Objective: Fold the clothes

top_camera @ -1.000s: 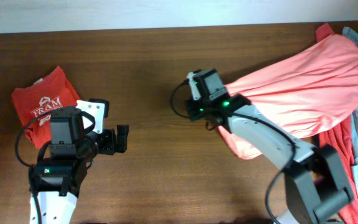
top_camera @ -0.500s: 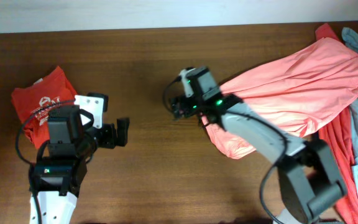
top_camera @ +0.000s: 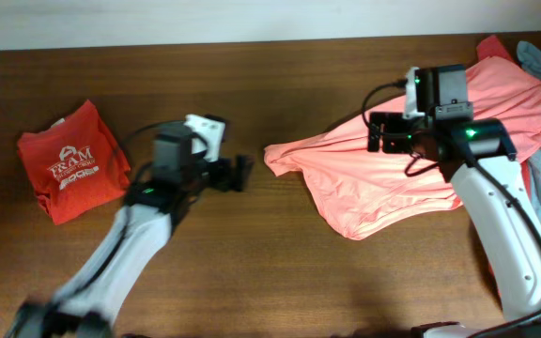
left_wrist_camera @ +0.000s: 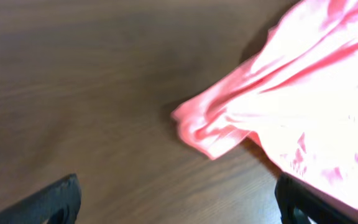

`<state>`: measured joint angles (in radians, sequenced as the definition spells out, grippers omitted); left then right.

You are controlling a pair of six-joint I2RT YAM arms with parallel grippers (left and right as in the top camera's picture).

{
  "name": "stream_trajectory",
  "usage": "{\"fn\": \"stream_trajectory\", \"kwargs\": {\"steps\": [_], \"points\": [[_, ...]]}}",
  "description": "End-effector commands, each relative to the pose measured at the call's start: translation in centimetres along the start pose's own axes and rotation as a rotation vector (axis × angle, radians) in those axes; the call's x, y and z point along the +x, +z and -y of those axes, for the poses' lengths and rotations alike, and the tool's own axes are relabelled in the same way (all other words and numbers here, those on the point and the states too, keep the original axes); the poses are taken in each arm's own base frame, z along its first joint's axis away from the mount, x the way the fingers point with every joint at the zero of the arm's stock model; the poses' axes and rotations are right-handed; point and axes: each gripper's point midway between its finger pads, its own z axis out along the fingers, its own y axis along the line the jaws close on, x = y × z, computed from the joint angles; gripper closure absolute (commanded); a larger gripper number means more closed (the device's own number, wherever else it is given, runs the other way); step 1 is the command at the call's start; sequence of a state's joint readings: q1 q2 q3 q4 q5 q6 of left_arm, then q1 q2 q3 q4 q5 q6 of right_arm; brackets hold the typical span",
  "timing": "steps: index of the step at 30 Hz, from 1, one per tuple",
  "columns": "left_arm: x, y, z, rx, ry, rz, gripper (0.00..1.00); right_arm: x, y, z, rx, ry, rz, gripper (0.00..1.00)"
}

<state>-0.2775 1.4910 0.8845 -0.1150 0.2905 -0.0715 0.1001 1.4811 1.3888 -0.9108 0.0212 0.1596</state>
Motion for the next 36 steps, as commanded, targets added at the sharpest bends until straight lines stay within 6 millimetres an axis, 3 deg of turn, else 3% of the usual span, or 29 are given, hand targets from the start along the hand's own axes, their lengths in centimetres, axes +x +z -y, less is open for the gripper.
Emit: {"fn": "stream_trajectory", "kwargs": {"steps": [1, 9, 20, 22, 26, 29, 31, 36], "points": [[1.9, 4.3, 2.1, 0.077, -0.041, -0.053, 0.01, 0.7, 0.0, 1.9, 0.04, 0.038, -0.039, 0.01], [4.9, 9.9, 1.9, 0.095, -0.122, -0.075, 0.01, 1.6, -0.1, 2.8, 0.06, 0.046, -0.075, 0.01], [5.5, 12.9, 2.7, 0.158, -0.148, -0.024, 0.07, 2.2, -0.1, 2.9, 0.064, 0.046, -0.099, 0.01], [6.0, 13.2, 2.8, 0.159, -0.148, -0.035, 0.19, 2.2, -0.1, 2.9, 0.064, 0.045, -0.1, 0.01], [6.2, 13.3, 2.8, 0.159, -0.149, -0.041, 0.6, 2.2, -0.1, 2.9, 0.064, 0.046, -0.1, 0.02], [6.2, 13.3, 2.8, 0.159, -0.149, -0.041, 0.73, 2.2, -0.1, 2.9, 0.064, 0.046, -0.1, 0.03], [6.2, 13.3, 2.9, 0.162, -0.149, -0.042, 0.98, 2.2, -0.1, 2.9, 0.064, 0.046, -0.1, 0.03], [5.0, 12.9, 2.1, 0.153, -0.152, -0.005, 1.0, 2.2, -0.1, 2.9, 0.064, 0.045, -0.101, 0.03]]}}
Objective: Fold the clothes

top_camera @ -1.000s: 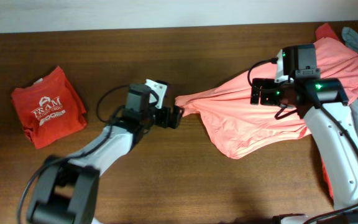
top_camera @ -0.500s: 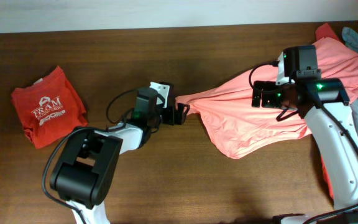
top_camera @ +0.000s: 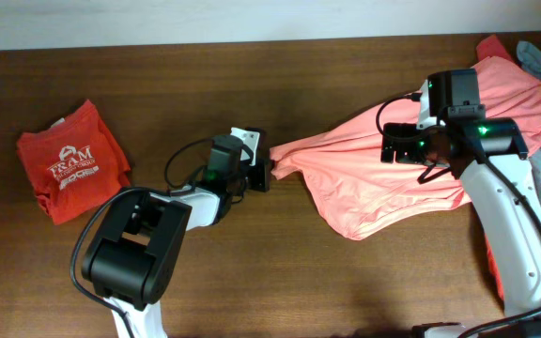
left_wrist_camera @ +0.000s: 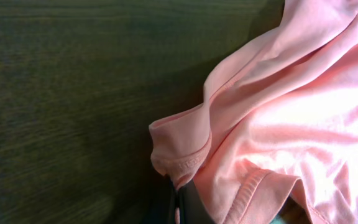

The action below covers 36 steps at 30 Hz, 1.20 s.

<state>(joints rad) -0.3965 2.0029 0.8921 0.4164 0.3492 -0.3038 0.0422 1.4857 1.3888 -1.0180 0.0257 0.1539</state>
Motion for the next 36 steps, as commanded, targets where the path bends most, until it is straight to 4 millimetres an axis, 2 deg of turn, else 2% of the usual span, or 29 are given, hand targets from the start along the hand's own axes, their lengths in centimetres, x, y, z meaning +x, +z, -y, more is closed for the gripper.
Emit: {"fn": "stream_trajectory", "kwargs": {"steps": [1, 2, 5, 8, 11, 12, 13, 14, 15, 17, 19, 21, 27, 30, 32, 36], "points": [[-1.9, -0.9, -0.8, -0.002, -0.005, 0.047, 1.0, -0.1, -0.1, 0.4, 0.014, 0.004, 0.004, 0.03], [-3.9, -2.4, -2.3, -0.032, -0.021, 0.095, 1.0, -0.1, -0.1, 0.4, 0.014, 0.004, 0.002, 0.03], [-7.3, -6.1, -6.5, -0.133, -0.071, 0.187, 1.0, 0.0, -0.1, 0.4, 0.015, 0.004, -0.001, 0.03], [-10.3, -10.7, -11.9, -0.253, -0.138, 0.284, 1.0, 0.0, -0.1, 0.4, 0.014, 0.004, -0.001, 0.03], [-12.1, -14.5, -16.7, -0.341, -0.194, 0.361, 1.0, 0.0, -0.1, 0.4, 0.015, 0.004, -0.003, 0.03], [-12.5, -15.5, -17.9, -0.364, -0.212, 0.373, 0.9, 0.1, -0.1, 0.4, 0.015, 0.004, -0.004, 0.03], [-12.6, -16.5, -19.2, -0.388, -0.235, 0.378, 0.55, 0.1, -0.1, 0.4, 0.015, 0.004, -0.004, 0.03], [-12.7, -17.3, -20.2, -0.405, -0.256, 0.376, 0.14, 0.1, -0.1, 0.4, 0.015, 0.004, -0.005, 0.03], [-12.8, -17.8, -20.7, -0.405, -0.271, 0.368, 0.01, 0.1, -0.1, 0.4, 0.015, 0.004, -0.004, 0.03], [-12.7, -18.2, -20.6, -0.355, -0.305, 0.328, 0.01, 0.1, -0.1, 0.4, 0.015, 0.004, -0.005, 0.03], [-12.2, -18.0, -19.4, -0.271, -0.338, 0.267, 0.01, 0.1, -0.1, 0.4, 0.015, 0.004, -0.005, 0.03], [-10.9, -17.5, -17.9, -0.203, -0.391, 0.18, 0.01, 0.1, -0.1, 0.4, 0.015, 0.004, -0.004, 0.03], [-3.0, -16.3, -14.2, -0.195, -0.488, -0.161, 0.01, 0.1, -0.1, 0.4, 0.015, -0.013, -0.005, 0.02], [1.9, -16.8, -12.5, -0.252, -0.524, -0.373, 0.01, 0.2, -0.1, 0.4, 0.016, -0.015, -0.009, 0.02], [4.3, -17.6, -11.8, -0.302, -0.522, -0.488, 0.01, 0.2, 0.0, 0.4, 0.017, -0.015, -0.012, 0.02], [7.2, -19.1, -11.7, -0.418, -0.508, -0.622, 0.01, 0.3, 0.5, 0.4, 0.018, -0.016, -0.026, 0.02]]}}
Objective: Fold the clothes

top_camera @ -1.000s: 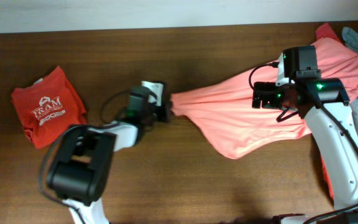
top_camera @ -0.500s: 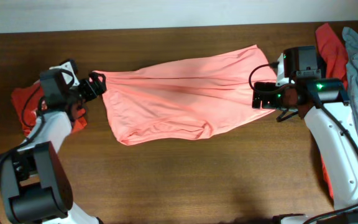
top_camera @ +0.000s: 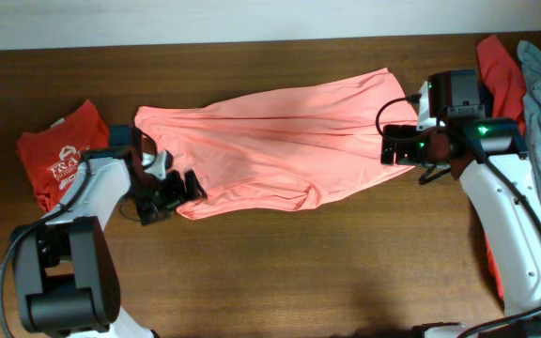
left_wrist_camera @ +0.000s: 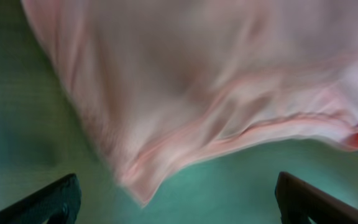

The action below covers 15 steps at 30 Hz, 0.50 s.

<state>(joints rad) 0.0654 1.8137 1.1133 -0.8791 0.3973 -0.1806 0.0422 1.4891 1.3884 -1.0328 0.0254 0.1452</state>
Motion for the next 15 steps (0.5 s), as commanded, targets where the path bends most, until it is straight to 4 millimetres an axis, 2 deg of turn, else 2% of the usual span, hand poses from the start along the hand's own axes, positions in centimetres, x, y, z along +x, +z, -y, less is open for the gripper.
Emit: {"fn": "stream_trajectory", "kwargs": {"steps": [1, 4, 7, 11, 15], "points": [[0.3, -0.6, -1.8, -0.146, 0.056, 0.011, 0.01, -0.1, 0.5, 0.4, 0.016, -0.007, -0.011, 0.02], [0.1, -0.5, -1.8, -0.151, 0.056, 0.017, 0.01, 0.1, 0.8, 0.4, 0.018, -0.007, -0.023, 0.02], [-1.3, -0.5, -1.5, -0.139, 0.036, 0.077, 0.01, 0.1, 0.9, 0.4, 0.018, -0.007, -0.027, 0.02], [-2.3, -0.5, -1.1, -0.127, 0.011, 0.12, 0.17, 0.2, 0.9, 0.4, 0.018, -0.007, -0.029, 0.02], [-1.9, 0.1, -0.7, -0.121, -0.001, 0.101, 0.22, 0.2, 0.9, 0.4, 0.019, -0.007, -0.031, 0.02]]}}
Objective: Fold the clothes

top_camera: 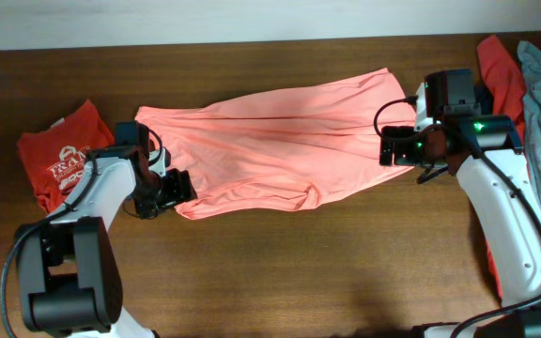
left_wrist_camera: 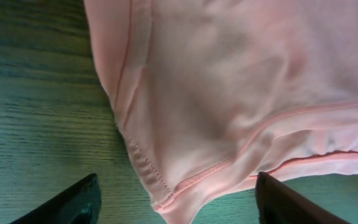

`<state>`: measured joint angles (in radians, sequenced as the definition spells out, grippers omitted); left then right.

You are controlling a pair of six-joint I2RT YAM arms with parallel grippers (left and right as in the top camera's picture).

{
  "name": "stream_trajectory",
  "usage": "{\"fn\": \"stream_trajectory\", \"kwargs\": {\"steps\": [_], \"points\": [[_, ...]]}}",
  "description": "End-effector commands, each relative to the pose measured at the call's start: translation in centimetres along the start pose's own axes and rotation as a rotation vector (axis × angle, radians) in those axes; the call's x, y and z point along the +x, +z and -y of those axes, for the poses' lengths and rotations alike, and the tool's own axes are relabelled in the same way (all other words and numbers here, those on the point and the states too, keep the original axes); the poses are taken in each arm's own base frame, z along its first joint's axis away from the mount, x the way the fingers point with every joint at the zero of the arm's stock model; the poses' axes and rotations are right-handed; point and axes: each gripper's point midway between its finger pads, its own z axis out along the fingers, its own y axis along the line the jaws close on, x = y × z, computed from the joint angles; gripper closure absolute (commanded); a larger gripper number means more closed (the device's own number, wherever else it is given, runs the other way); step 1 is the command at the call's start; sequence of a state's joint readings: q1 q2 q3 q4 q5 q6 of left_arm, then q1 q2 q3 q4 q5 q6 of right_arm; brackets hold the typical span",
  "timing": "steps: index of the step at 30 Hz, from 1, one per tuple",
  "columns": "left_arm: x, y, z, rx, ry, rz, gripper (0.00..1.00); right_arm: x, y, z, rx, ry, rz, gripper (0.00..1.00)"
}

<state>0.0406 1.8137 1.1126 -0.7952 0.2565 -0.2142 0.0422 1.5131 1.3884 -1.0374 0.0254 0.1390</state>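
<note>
A salmon shirt (top_camera: 270, 131) lies spread lengthwise across the middle of the table. Its hemmed lower-left corner (left_wrist_camera: 185, 199) fills the left wrist view. My left gripper (top_camera: 170, 191) is open over that corner, and in the left wrist view the left gripper (left_wrist_camera: 179, 208) has cloth lying loose between its wide-apart fingers (left_wrist_camera: 73, 202). My right gripper (top_camera: 393, 148) sits at the shirt's lower-right corner and seems shut on the cloth there. No right wrist view is given.
A folded red shirt with a white print (top_camera: 69, 164) lies at the far left, close to my left arm. A heap of red and grey clothes (top_camera: 533, 75) sits at the right edge. Bare brown table (top_camera: 299, 272) runs along the front.
Hardly anything differs. My left gripper is still open at the shirt's lower-left corner, shifted only slightly. The shirt and the right arm are where they were.
My left gripper, open, was near the bunched shirt's left tip at mid-table. Then it was shut on that tip. By 0.5 s ago the shirt lay stretched leftward across the table and the left gripper was open at its corner, as now.
</note>
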Motion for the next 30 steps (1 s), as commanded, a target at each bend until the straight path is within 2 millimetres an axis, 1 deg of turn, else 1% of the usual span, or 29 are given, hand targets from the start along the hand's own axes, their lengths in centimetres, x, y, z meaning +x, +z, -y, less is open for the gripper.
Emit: {"fn": "stream_trajectory", "kwargs": {"steps": [1, 5, 6, 7, 9, 10, 13, 15, 16, 18, 21, 23, 27, 30], "points": [[0.4, 0.2, 0.8, 0.008, -0.014, -0.007, 0.22, -0.1, 0.1, 0.4, 0.015, 0.0, -0.003, 0.02], [1.2, 0.8, 1.3, 0.011, -0.013, -0.035, 0.23, -0.1, 0.1, 0.4, 0.015, 0.0, -0.003, 0.02], [1.3, 0.9, 1.4, 0.011, -0.009, -0.036, 0.27, -0.1, 0.1, 0.4, 0.015, 0.0, -0.003, 0.02], [1.3, 0.9, 1.5, 0.01, -0.007, -0.036, 0.34, -0.1, 0.1, 0.4, 0.015, 0.0, -0.003, 0.02], [1.3, 0.9, 1.5, 0.01, -0.007, -0.036, 0.59, -0.1, 0.1, 0.4, 0.015, 0.0, -0.003, 0.02], [1.3, 0.9, 1.4, 0.007, -0.007, -0.035, 0.67, -0.1, 0.1, 0.4, 0.015, 0.0, -0.004, 0.02], [1.2, 0.9, 1.0, -0.015, -0.007, -0.03, 0.73, 0.0, 0.1, 0.4, 0.015, 0.0, -0.004, 0.02], [1.2, 0.9, 0.6, -0.041, -0.008, -0.028, 0.88, 0.0, 0.1, 0.4, 0.016, 0.0, -0.006, 0.02], [1.4, 0.9, 0.4, -0.053, -0.009, -0.033, 0.99, 0.0, 0.1, 0.4, 0.016, 0.0, -0.006, 0.02], [2.0, 0.7, -0.6, -0.098, -0.02, -0.057, 1.0, 0.0, 0.1, 0.4, 0.016, -0.001, -0.006, 0.02], [3.3, -0.3, -3.5, -0.228, -0.052, -0.098, 1.0, 0.0, 0.1, 0.5, 0.021, -0.008, -0.006, 0.02], [4.0, -1.5, -5.8, -0.312, -0.084, -0.114, 1.0, 0.0, 0.3, 0.9, 0.045, -0.008, -0.008, 0.02], [4.3, -3.9, -8.8, -0.364, -0.17, -0.096, 1.0, 0.1, 0.9, 0.9, 0.049, -0.008, -0.026, 0.02], [3.9, -5.3, -10.4, -0.345, -0.244, -0.048, 1.0, 0.2, 1.8, 0.9, 0.051, -0.007, -0.046, 0.02]]}}
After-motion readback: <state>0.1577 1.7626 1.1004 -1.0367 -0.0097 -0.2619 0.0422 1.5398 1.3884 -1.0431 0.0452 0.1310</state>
